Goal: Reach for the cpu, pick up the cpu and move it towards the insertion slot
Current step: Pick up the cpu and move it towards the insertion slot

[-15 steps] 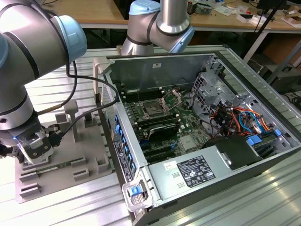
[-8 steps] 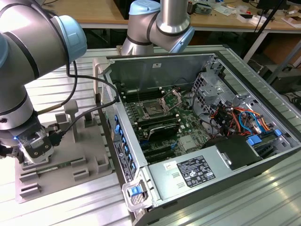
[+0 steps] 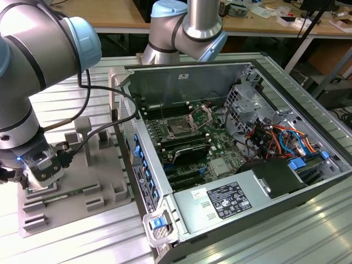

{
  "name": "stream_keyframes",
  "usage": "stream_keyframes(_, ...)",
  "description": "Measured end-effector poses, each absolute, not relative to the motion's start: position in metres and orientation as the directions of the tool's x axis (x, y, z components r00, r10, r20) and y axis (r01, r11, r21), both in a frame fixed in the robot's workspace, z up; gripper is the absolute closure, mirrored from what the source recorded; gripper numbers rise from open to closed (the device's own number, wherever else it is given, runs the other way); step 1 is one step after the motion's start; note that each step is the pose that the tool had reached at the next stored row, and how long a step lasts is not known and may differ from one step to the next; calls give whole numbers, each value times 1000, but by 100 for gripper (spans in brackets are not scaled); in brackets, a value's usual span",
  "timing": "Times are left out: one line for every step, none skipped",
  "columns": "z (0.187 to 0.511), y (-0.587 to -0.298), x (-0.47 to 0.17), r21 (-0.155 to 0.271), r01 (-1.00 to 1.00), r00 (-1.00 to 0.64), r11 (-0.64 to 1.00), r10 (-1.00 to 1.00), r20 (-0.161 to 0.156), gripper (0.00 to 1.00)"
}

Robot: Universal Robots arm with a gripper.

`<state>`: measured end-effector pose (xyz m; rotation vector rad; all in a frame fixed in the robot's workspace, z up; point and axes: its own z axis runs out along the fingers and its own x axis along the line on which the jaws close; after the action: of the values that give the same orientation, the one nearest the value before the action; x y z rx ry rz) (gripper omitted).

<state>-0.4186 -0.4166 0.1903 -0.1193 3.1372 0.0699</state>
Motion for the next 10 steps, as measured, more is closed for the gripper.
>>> stream_keyframes(190,-417,-419,45,-77,-997,996,-77,-3,34)
stream_keyframes(190,-417,-420,46,-78,-997,996,-78,-3,34)
stream_keyframes(190,-417,-420,46,-79,-997,996,-78,-3,34)
stream_keyframes(190,-417,-420,46,-79,-997,996,-79,-3,34)
stream_keyframes(190,-417,-420,46,-79,-997,996,-79,-3,34)
stream_keyframes(190,-417,-420,46,-79,-997,996,-79,-3,34)
stream_keyframes(190,-417,-420,46,-79,-997,996,-79,-3,34)
stream_keyframes(190,-417,-421,46,-79,-997,996,-79,-3,34)
stream_keyframes(190,-417,-421,46,-79,-997,996,-79,-3,34)
stream_keyframes(190,-417,-421,46,-79,-997,996,-79,-3,34)
